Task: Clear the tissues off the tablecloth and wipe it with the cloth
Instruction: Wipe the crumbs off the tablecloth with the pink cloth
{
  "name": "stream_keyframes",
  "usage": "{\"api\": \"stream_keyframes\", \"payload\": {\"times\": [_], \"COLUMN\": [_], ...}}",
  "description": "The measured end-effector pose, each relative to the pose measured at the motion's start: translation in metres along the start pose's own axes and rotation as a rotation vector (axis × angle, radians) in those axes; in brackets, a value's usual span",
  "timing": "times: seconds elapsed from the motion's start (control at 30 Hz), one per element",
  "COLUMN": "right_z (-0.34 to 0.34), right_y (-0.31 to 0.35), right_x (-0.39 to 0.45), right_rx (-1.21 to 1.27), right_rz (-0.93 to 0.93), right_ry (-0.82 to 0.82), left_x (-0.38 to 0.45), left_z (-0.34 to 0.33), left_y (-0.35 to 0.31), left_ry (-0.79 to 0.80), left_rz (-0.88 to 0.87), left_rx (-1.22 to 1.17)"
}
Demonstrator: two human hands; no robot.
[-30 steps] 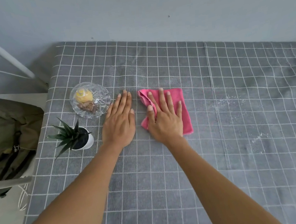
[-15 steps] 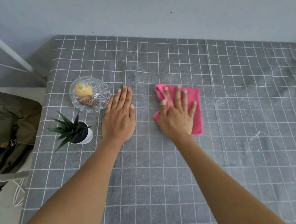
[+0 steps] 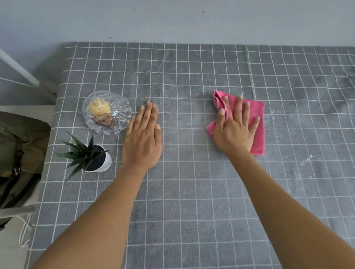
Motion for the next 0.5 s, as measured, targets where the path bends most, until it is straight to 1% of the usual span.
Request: {"api": "stream_keyframes", "payload": {"times": [0.07,0.13,0.23,0.37,0.43,0.5], "right_z": [-0.007,-0.020,-0.039,-0.037,-0.029,-0.016], "right_y": [0.014,0.034,0.059,0.052,0.037,0.014], "right_x": [-0.011,-0.030,-0.061,-0.055,-0.040,-0.019], "right_rx": [-0.005,-0.040,-0.023,-0.043,-0.071,-0.094], "right_rz": [0.009,0.106,0.268,0.337,0.325,0.232], "right_ry": [0.018,0.048,0.077,0.094,0.081,0.045], "left_x": [0.000,0.000,0.000,0.000,0.000,0.000], "left_z": [0.000,0.000,0.002,0.002,0.001,0.000], "left_y": [-0.001,-0.001,-0.003,-0.004,-0.002,-0.001], "left_ry": [-0.004,-0.012,-0.012,-0.016,-0.007,-0.001], "left_rz": [-0.006,-0.002,-0.002,-0.007,-0.001,-0.006], "left_rx": [-0.001,-0.004,-0.009,-0.025,-0.027,-0.023]}}
Point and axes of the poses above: each hand's wrist, its own x-axis towards the middle knuckle, its own z-axis out of the back of the hand, y = z × x, the point moved 2 cm from there along x, towards the middle knuckle, and after that the axes turned 5 degrees about x, right-handed, at the moved point
